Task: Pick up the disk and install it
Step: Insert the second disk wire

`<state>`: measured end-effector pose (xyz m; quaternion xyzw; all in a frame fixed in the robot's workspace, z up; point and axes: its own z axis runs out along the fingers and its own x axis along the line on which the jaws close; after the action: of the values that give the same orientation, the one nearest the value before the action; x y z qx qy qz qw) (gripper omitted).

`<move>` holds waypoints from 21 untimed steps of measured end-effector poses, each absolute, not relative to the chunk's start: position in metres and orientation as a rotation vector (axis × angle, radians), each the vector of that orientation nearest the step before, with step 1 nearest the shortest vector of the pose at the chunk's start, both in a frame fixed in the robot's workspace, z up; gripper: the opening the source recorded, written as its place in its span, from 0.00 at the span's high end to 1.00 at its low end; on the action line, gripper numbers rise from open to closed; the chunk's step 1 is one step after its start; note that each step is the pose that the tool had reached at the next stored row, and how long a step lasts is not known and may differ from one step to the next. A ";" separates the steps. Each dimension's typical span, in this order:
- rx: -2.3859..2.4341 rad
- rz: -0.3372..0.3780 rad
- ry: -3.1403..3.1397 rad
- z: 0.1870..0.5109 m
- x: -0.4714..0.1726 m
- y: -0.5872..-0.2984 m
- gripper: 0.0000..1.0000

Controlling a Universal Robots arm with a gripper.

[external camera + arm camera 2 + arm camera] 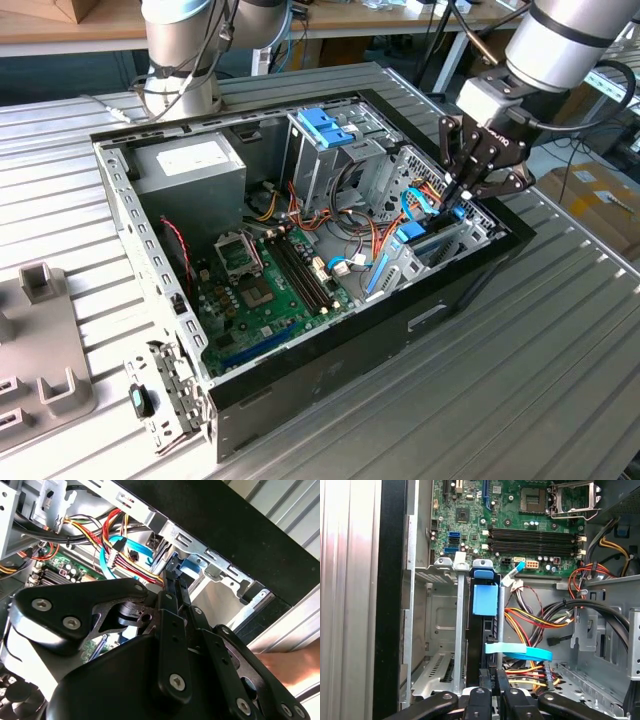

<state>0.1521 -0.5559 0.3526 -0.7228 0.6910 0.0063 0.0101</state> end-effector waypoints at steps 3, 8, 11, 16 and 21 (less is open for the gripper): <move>-2.229 0.019 2.184 0.352 0.152 -0.556 0.84; -2.227 0.019 2.186 0.352 0.150 -0.556 0.84; -2.227 0.019 2.186 0.351 0.149 -0.556 0.84; -2.227 0.019 2.186 0.351 0.149 -0.556 0.84; -2.227 0.019 2.186 0.349 0.148 -0.557 0.84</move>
<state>0.1479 -0.5569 0.3494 -0.7136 0.7004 0.0062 0.0102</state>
